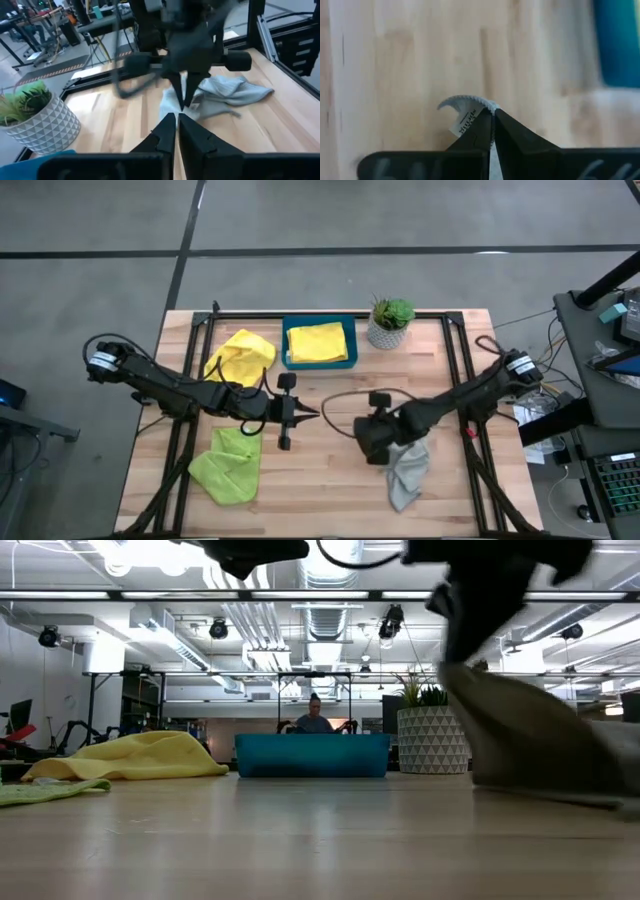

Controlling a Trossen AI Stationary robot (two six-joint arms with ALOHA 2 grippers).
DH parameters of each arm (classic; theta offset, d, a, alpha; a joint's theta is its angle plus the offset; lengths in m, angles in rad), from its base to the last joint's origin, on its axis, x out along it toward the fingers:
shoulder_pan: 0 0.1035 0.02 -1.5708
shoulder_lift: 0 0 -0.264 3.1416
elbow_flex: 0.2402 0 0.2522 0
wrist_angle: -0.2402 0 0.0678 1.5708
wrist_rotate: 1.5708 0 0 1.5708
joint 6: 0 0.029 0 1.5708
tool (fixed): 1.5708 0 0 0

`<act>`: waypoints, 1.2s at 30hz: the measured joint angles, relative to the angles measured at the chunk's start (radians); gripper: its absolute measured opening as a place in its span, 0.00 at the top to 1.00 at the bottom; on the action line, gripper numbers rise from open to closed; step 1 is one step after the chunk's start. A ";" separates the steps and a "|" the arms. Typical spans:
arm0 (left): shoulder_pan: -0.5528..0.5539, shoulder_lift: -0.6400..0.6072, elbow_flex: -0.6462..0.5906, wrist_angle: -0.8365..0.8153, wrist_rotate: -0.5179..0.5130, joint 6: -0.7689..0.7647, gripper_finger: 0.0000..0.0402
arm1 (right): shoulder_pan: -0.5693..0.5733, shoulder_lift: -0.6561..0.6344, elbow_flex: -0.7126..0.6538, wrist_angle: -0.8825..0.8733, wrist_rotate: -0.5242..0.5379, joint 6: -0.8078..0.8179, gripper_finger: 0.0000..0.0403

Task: Fold microfiber towels
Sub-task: Fold the gray microfiber cloth

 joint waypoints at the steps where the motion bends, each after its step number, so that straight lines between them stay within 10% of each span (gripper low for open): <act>1: 0.000 0.000 0.000 0.002 0.000 0.000 0.96 | -0.015 0.000 0.028 -0.008 0.008 -0.024 0.98; 19: 0.000 0.007 -0.001 -0.011 -0.122 -0.158 0.44 | -0.208 0.002 0.440 -0.044 0.006 -0.340 0.98; 36: -0.003 0.021 -0.001 0.000 -0.245 -0.315 0.42 | -0.295 0.008 0.772 -0.052 0.008 -0.382 0.98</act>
